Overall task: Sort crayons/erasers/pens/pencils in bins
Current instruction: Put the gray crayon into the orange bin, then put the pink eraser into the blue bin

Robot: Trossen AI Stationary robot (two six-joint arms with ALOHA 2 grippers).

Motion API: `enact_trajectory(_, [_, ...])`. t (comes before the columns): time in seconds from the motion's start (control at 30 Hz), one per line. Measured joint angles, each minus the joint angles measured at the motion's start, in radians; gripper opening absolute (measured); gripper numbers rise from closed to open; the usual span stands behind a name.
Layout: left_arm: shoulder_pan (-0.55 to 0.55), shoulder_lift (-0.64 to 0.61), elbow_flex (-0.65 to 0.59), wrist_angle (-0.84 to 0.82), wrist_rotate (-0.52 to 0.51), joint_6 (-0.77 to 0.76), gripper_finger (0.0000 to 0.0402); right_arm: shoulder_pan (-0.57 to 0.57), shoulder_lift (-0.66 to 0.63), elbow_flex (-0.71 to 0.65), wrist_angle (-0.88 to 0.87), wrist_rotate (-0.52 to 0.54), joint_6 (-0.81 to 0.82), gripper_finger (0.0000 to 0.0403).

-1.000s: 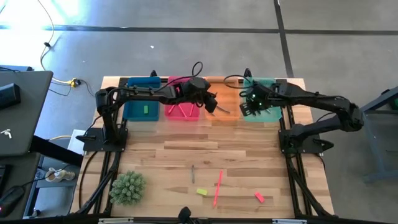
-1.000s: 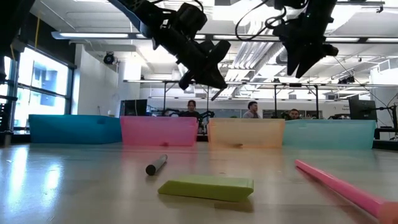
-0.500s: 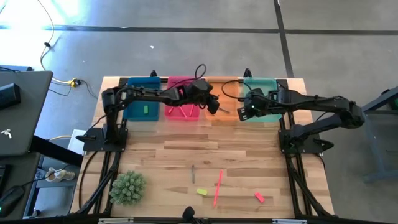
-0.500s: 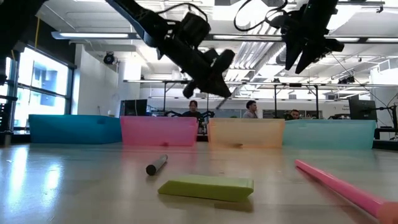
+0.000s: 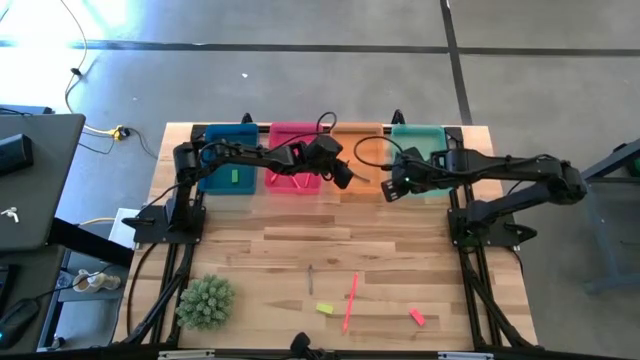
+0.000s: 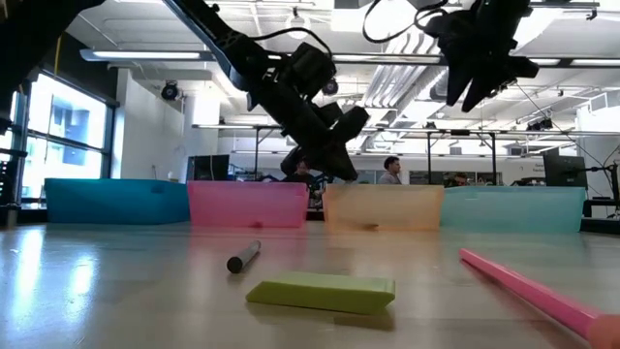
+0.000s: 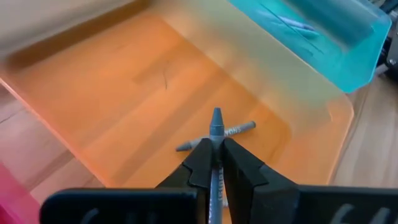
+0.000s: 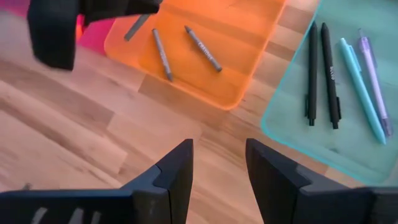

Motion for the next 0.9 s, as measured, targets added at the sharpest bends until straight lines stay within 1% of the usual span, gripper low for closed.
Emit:
enact_trajectory(0.13, [0.005, 0.000, 0.000, 0.003, 0.000, -0.009, 0.0034, 0.047, 0.000, 0.000, -0.002, -0.002, 0.007, 0.0140])
enact_trajectory(0.4, [0.009, -0.001, 0.000, 0.004, 0.006, -0.009, 0.0105, 0.137, 0.000, 0.000, -0.003, -0.021, 0.079, 0.0140])
enact_trajectory(0.47, [0.017, -0.010, 0.000, 0.001, 0.022, -0.009, 0.0120, 0.162, 0.000, 0.000, -0.005, -0.033, 0.098, 0.0140])
enact_trajectory(0.53, [0.031, -0.031, 0.000, 0.003, 0.060, 0.001, 0.0132, 0.187, 0.000, 0.000, -0.009, -0.049, 0.118, 0.0140])
enact_trajectory(0.67, [0.065, -0.089, 0.000, -0.002, 0.158, 0.056, 0.0142, 0.242, 0.000, 0.000, -0.010, -0.057, 0.145, 0.0140])
enact_trajectory(0.73, [0.079, -0.127, 0.000, -0.023, 0.191, 0.077, 0.0142, 0.267, 0.000, 0.000, -0.010, -0.057, 0.163, 0.0140])
enact_trajectory(0.9, [0.103, -0.238, 0.000, -0.133, 0.187, 0.157, 0.0138, 0.322, 0.000, 0.000, -0.011, -0.082, 0.206, 0.0140])
